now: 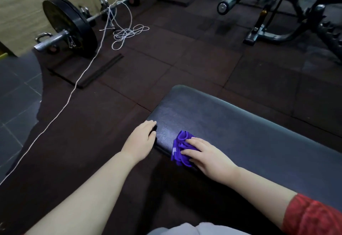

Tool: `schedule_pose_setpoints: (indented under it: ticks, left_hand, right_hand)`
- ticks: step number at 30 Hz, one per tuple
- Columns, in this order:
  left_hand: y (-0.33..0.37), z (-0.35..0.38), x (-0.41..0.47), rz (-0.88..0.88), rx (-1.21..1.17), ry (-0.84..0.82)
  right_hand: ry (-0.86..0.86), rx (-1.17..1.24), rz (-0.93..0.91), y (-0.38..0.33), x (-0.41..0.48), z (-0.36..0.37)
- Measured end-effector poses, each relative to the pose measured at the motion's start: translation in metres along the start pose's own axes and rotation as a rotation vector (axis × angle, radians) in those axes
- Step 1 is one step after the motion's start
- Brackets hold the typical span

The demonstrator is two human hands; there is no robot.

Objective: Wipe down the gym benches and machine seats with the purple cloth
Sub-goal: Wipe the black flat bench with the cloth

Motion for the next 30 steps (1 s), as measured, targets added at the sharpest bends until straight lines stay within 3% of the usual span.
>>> schedule_pose_setpoints:
  ticks: [9, 16, 26, 30]
  left_hand:
    - [0.079, 0.051, -0.003, 0.198, 0.221, -0.065]
    - [0.105, 0.072, -0.030, 0.167, 0.364, -0.036]
    - [0.135, 0.099, -0.071, 0.229, 0.297, 0.136]
    - [0.135, 0.104, -0.084, 0.248, 0.216, 0.206]
  right_hand:
    - [0.314, -0.056, 0.315, 0.046, -0.077, -0.047]
    - [0.410, -0.056, 0.490, 0.058, -0.153, -0.063]
    - [0.662, -0.098, 0.719, 0.068, -0.258, -0.082]
    - [0.776, -0.084, 0.798, 0.060, -0.234, -0.075]
Point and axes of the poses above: each hand's wrist, its own x-axis towards the middle knuckle, its own z-axis out of the palm, y = z × x, the point moved 9 cm from there along x, towards the middle knuckle, and after that the axes turned 11 degrees about x, right-handed, at the moved point
